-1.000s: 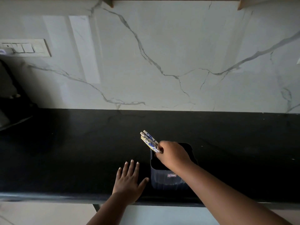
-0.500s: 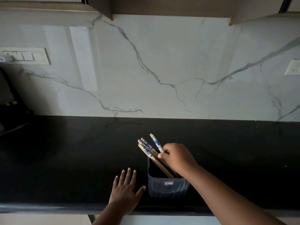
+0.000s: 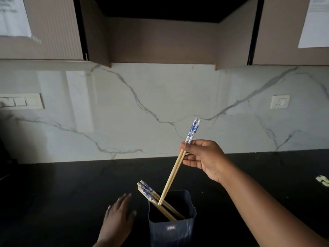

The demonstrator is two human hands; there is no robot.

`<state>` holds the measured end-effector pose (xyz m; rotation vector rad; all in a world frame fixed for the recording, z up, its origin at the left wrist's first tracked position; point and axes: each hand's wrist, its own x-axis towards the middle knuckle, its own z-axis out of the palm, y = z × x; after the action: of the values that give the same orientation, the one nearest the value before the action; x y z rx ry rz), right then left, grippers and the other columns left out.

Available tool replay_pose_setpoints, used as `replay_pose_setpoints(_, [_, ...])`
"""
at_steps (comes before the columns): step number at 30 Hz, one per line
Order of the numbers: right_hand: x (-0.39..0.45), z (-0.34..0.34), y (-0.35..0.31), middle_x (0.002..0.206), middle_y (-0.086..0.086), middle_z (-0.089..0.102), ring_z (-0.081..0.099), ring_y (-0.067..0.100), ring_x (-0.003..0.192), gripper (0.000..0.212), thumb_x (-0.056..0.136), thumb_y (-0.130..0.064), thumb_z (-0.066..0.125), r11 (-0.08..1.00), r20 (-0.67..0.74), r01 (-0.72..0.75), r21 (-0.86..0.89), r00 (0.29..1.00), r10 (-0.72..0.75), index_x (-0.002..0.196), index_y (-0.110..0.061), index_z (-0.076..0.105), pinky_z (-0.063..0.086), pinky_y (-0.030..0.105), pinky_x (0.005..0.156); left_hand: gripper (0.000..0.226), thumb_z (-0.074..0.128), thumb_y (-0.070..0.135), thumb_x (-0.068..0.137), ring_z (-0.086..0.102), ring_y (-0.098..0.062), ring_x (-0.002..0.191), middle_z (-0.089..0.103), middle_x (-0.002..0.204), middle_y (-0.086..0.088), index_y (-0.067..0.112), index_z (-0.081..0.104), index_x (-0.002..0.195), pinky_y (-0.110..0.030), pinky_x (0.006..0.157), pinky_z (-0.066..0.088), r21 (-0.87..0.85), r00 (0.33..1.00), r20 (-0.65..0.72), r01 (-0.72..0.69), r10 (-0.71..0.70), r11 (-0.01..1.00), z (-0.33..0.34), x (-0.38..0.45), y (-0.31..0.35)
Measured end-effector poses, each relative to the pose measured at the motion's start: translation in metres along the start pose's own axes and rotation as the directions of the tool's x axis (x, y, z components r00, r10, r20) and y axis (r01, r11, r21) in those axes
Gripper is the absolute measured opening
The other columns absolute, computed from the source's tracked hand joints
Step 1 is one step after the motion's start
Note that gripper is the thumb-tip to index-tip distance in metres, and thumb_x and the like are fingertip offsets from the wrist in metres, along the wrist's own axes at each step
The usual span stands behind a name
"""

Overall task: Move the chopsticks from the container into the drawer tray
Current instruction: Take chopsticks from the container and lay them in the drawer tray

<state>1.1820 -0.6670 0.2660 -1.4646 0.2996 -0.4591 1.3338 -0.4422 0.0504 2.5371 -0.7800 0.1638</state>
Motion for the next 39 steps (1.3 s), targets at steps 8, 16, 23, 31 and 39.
replay_pose_setpoints(8, [-0.003, 0.017, 0.014, 0.074, 0.012, 0.072, 0.070, 0.018, 0.064, 0.018, 0.082, -0.012, 0.073, 0.968, 0.047, -0.183, 0.170, 0.983, 0.178, 0.089, 0.004, 0.070, 0.057, 0.025, 0.054, 0.049, 0.065, 0.026, 0.089, 0.053, -0.022, 0.127, 0.056, 0.137, -0.007, 0.020, 0.049, 0.136, -0.032, 0.101, 0.045, 0.233, 0.522, -0.451, -0.714, 0.724, 0.660, -0.100, 0.016, 0.073])
replay_pose_setpoints(16, [-0.001, 0.026, 0.030, 0.081, 0.010, 0.074, 0.072, 0.016, 0.065, 0.023, 0.074, -0.014, 0.077, 0.919, 0.163, -0.356, 0.166, 0.930, 0.331, 0.090, 0.000, 0.070, 0.057, 0.022, 0.052, 0.020, 0.065, 0.015, 0.093, 0.055, -0.018, 0.126, 0.066, 0.126, 0.001, 0.017, 0.073, 0.110, -0.034, 0.101, 0.047, 0.299, 0.216, -0.255, -0.909, 0.943, 0.289, -0.117, -0.003, 0.089])
replay_pose_setpoints(23, [-0.006, 0.022, 0.027, 0.143, 0.009, 0.048, 0.068, 0.026, 0.099, 0.071, 0.086, -0.054, 0.062, 0.902, 0.007, -0.209, -0.377, 0.973, 0.229, 0.143, -0.020, 0.039, 0.059, 0.035, 0.072, 0.034, 0.063, -0.001, 0.086, 0.064, 0.008, 0.091, 0.072, 0.093, 0.021, 0.032, 0.071, 0.088, -0.010, 0.082, 0.046, -0.371, 0.844, -0.225, -0.537, 0.487, 0.758, -0.174, -0.003, 0.126])
replay_pose_setpoints(31, [-0.027, 0.041, 0.025, 0.100, 0.012, 0.075, 0.072, 0.019, 0.093, 0.025, 0.083, -0.009, 0.072, 0.950, 0.389, -0.023, -0.313, 0.909, 0.150, 0.107, -0.003, 0.070, 0.059, 0.031, 0.082, 0.014, 0.069, 0.010, 0.086, 0.073, -0.019, 0.080, 0.076, 0.093, -0.009, 0.008, 0.071, 0.100, -0.030, 0.077, 0.060, -0.561, 0.878, 0.392, -0.008, 0.274, 0.828, -0.230, 0.045, 0.147])
replay_pose_setpoints(39, [-0.027, 0.041, 0.063, 0.082, 0.013, 0.074, 0.071, 0.022, 0.075, 0.026, 0.073, -0.009, 0.077, 0.970, 0.315, -0.172, -0.172, 0.923, 0.219, 0.096, 0.003, 0.072, 0.060, 0.033, 0.072, 0.026, 0.067, 0.017, 0.088, 0.072, -0.023, 0.093, 0.073, 0.107, -0.013, 0.005, 0.068, 0.110, -0.032, 0.082, 0.058, -0.572, 0.808, 0.541, 0.152, 0.232, 0.806, -0.192, 0.059, 0.122])
